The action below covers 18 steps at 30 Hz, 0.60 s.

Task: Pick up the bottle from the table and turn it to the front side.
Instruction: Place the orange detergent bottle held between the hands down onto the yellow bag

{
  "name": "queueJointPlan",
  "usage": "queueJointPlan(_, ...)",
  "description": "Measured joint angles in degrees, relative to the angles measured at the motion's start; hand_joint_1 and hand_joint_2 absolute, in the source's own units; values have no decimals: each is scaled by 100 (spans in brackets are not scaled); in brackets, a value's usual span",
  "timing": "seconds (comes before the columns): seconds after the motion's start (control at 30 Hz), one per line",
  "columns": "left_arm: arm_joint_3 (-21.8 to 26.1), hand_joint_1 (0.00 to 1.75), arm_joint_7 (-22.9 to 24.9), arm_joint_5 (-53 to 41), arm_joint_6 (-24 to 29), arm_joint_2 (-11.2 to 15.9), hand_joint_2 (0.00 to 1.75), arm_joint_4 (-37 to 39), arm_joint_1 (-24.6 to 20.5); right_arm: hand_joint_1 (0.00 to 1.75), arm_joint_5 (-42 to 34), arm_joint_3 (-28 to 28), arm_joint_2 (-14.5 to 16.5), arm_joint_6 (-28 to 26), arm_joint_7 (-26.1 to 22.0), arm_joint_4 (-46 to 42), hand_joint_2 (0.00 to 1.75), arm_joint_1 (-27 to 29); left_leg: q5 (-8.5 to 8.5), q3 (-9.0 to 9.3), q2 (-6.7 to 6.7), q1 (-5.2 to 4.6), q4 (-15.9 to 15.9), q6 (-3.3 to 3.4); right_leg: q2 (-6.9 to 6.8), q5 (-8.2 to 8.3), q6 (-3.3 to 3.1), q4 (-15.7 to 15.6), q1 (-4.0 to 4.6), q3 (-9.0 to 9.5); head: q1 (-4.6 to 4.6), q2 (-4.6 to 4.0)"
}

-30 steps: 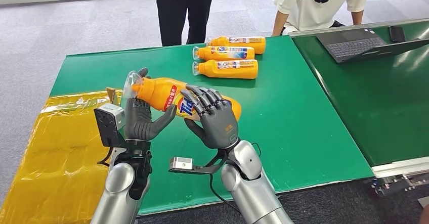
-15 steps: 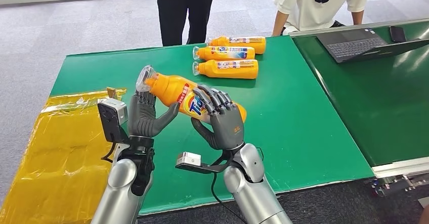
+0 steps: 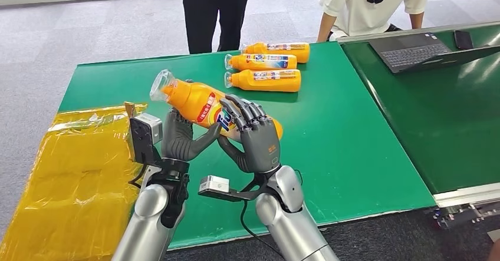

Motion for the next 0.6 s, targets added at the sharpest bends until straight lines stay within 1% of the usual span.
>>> queueJointPlan(0.2,-77,0,70,23,-53,-53,175,66,-135,175,-232,318,8,-8,189,25,175,-57,0,0,-3,0,0,0,-3,0,0,0,0,1,0,0)
queueJointPlan(0.57,-113,0,158,-19,-23,-155,175,43,-261,175,-512,469,11,-74,122,143,175,-92,0,1,-2,0,0,0,-2,0,0,0,0,1,0,0)
queueJointPlan(0.6,-114,11,165,-22,-7,-161,175,32,-268,175,-524,480,11,-78,128,153,175,-93,0,1,-2,0,0,0,-1,0,0,0,0,1,0,0)
